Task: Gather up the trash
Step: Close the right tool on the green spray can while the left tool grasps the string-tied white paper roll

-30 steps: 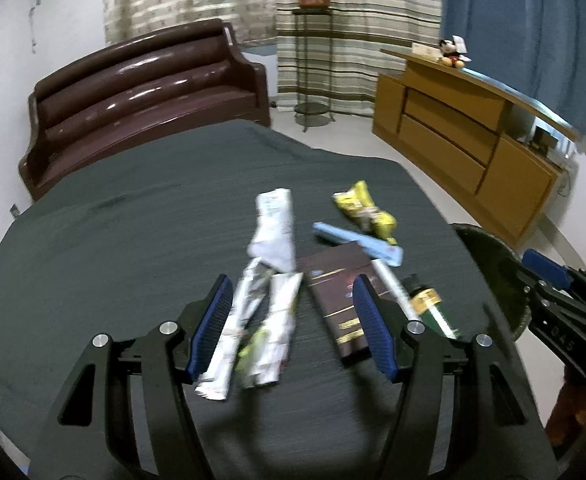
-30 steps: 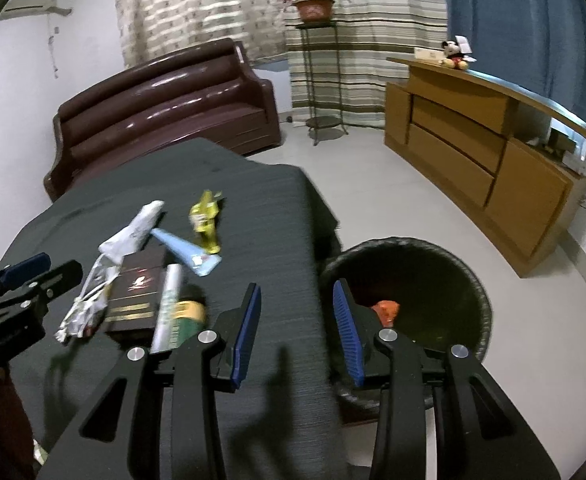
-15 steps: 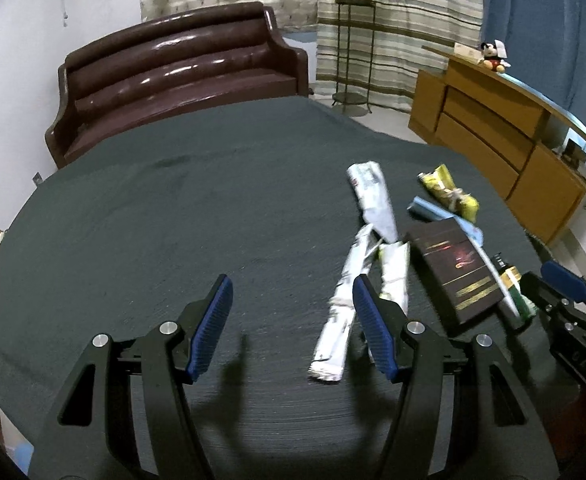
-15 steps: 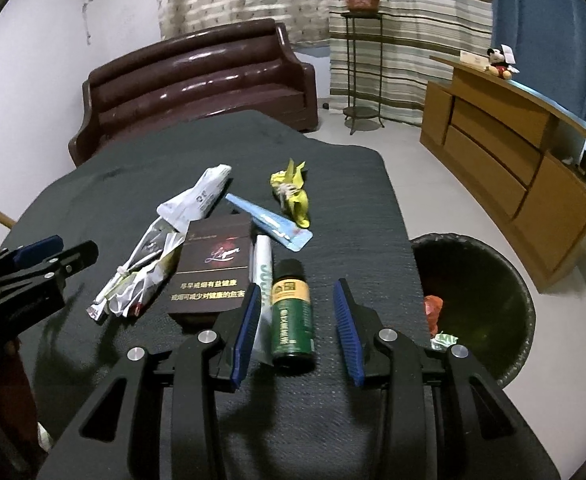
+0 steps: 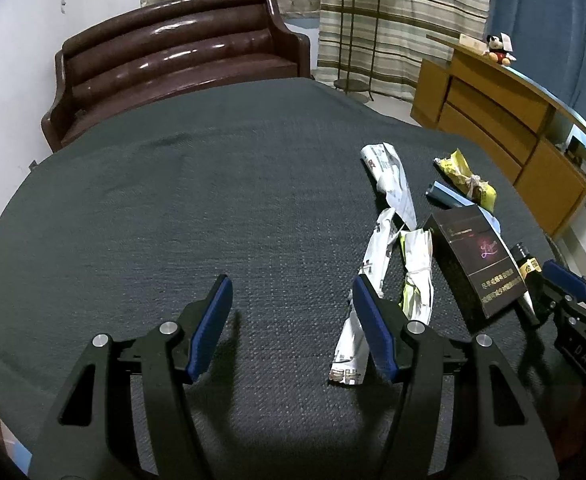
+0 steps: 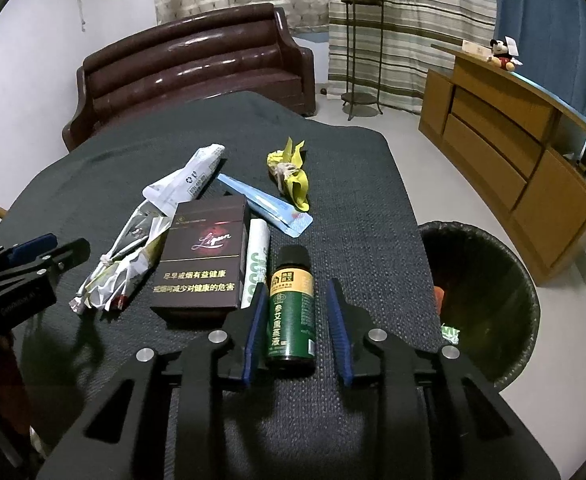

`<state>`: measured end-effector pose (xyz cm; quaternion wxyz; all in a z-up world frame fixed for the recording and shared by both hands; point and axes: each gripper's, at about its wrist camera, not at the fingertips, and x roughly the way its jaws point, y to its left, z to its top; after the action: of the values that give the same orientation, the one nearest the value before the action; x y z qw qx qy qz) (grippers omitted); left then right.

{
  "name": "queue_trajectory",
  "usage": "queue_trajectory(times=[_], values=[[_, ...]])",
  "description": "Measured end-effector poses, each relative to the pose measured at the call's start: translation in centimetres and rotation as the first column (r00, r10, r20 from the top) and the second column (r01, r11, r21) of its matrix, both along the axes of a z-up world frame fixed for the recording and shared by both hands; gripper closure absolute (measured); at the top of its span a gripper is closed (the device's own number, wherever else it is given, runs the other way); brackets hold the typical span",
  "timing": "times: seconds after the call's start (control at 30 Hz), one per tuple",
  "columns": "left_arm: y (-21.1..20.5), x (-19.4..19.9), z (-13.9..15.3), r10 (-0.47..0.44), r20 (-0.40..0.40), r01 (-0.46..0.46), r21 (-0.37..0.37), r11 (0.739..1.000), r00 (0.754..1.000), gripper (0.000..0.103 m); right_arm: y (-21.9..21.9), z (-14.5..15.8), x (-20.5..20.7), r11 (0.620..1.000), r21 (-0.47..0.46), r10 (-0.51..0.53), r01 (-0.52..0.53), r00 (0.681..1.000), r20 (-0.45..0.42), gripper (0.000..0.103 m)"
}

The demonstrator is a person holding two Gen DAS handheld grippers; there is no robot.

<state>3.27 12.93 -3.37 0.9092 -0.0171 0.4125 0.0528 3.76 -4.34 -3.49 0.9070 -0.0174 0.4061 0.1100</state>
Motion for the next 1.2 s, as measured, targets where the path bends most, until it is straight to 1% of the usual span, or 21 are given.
queue_trajectory(times=[0.17, 0.4, 0.6, 0.9, 1.2], values=[[-0.3, 0.6, -0.2, -0.012, -0.009, 0.012, -0.006, 1.0, 1.0, 0.042, -0.1, -0.4, 0.3, 1.0, -0.001, 0.005, -0.005, 1.0, -0.016, 0.078], [-0.3, 1.5, -0.4, -0.036, -0.021, 0.036, -0.018, 0.999, 0.999, 0.042, -0.2, -0.7, 0.4, 1.0, 0.004, 0.009, -0.009, 1.0, -0.016, 0.078], [-0.9, 2.3, -0.5, -0.073, -0.019, 0.073, -0.013, 0.997, 0.997, 0.042, -0.1, -0.6, 0.5, 1.0, 0.003, 0.009, -0.009, 1.0, -0.015, 0.078], [-1.1, 2.3, -0.3, -0.106, -0.016, 0.105, -0.031, 0.994, 0.994, 0.042, -0.3, -0.7, 0.7, 1.0, 0.015, 0.009, -0.009, 1.0, -0.023, 0.078], [-1.3, 3.0, -1.1, -0.132, -0.047, 0.131, -0.037, 0.991, 0.99, 0.044, -0.3, -0.7, 0.7, 1.0, 0.015, 0.009, -0.009, 1.0, -0.023, 0.078]])
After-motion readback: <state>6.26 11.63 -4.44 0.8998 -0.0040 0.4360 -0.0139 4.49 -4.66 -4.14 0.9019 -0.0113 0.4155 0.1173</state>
